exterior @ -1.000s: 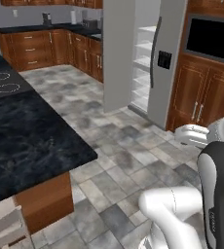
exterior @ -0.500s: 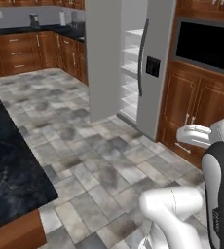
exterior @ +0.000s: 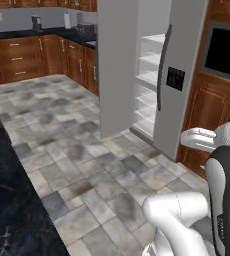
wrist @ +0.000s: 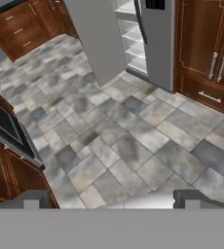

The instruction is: Retrieve the pear and banana from the fridge and place them into the bowl on the dining table.

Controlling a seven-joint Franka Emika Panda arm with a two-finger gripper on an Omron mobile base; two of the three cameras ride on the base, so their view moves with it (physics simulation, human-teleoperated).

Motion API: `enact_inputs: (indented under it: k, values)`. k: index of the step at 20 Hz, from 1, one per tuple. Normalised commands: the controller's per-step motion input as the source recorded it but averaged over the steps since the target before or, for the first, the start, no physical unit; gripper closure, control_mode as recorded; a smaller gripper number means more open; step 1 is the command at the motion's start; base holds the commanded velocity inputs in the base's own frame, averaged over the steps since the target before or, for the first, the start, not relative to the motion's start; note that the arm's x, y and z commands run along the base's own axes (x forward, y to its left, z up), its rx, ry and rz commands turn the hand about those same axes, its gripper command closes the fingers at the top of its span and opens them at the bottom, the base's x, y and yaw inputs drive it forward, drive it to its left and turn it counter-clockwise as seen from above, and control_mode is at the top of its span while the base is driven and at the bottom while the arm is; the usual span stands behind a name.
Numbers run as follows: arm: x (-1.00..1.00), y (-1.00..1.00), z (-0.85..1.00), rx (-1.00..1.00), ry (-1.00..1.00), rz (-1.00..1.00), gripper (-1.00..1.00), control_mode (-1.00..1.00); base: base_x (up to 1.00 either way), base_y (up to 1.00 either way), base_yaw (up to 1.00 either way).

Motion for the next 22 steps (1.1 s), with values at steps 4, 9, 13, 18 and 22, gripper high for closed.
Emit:
enact_inputs:
  k: [4,9,13,18,22]
  values:
    - [0.00,0.00,0.00,0.00,0.00,0.00,-1.00,1.00,1.00,0.00,-0.04]
    - [0.00,0.00,0.00,0.00,0.00,0.00,-1.00,1.00,0.98,-0.05,-0.03]
    - [0.00,0.00,0.00,0.00,0.00,0.00,-1.00,1.00,0.85,-0.17,-0.02]
    - [0.00,0.00,0.00,0.00,0.00,0.00,-1.00,1.00,0.81,-0.18,-0.04]
    - [0.00,0.00,0.00,0.00,0.00,0.00,-1.00,1.00,0.57,-0.21,-0.04]
